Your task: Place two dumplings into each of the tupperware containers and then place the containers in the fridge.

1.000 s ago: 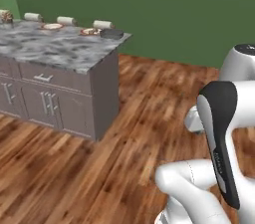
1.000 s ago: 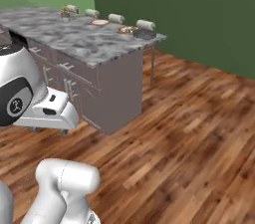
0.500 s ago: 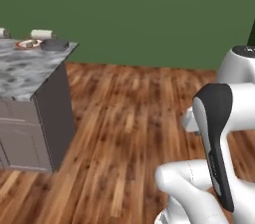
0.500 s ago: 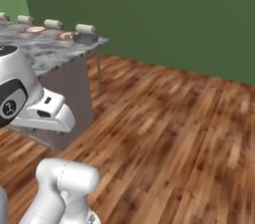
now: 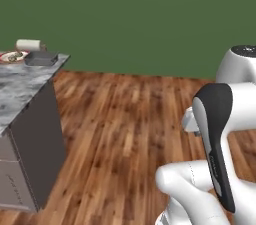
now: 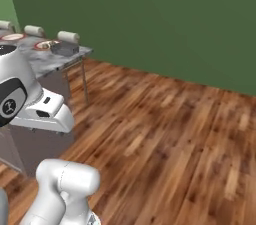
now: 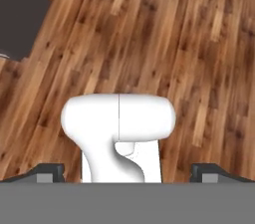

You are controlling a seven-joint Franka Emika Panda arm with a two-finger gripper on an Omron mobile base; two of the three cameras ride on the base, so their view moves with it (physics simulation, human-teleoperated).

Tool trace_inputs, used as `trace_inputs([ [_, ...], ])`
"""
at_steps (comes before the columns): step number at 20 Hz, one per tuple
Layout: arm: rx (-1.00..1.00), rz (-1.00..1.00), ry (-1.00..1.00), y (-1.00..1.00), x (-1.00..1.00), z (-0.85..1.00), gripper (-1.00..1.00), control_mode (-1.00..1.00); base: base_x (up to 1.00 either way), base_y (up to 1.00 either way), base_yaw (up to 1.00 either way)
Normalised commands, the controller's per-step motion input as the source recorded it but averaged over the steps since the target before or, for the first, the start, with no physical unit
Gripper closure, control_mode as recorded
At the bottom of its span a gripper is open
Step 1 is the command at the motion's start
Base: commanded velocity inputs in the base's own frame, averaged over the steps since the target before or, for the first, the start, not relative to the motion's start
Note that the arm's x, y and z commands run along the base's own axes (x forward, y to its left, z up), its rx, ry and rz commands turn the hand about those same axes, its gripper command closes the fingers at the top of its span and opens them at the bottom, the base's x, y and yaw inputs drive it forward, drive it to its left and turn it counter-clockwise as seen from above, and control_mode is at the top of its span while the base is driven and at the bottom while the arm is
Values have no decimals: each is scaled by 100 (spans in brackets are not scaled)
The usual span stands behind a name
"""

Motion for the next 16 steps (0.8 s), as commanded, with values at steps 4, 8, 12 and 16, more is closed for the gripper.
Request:
trace_inputs([
  [4, 0, 0, 0, 0, 0, 0, -100, 100, 100, -33, 0],
  [8, 0, 0, 0, 0, 0, 0, -100, 100, 100, -19, 0],
  [12, 0, 0, 0, 0, 0, 0, -100, 100, 100, -14, 0],
  [16, 0, 0, 0, 0, 0, 0, -100, 100, 100, -13, 2],
])
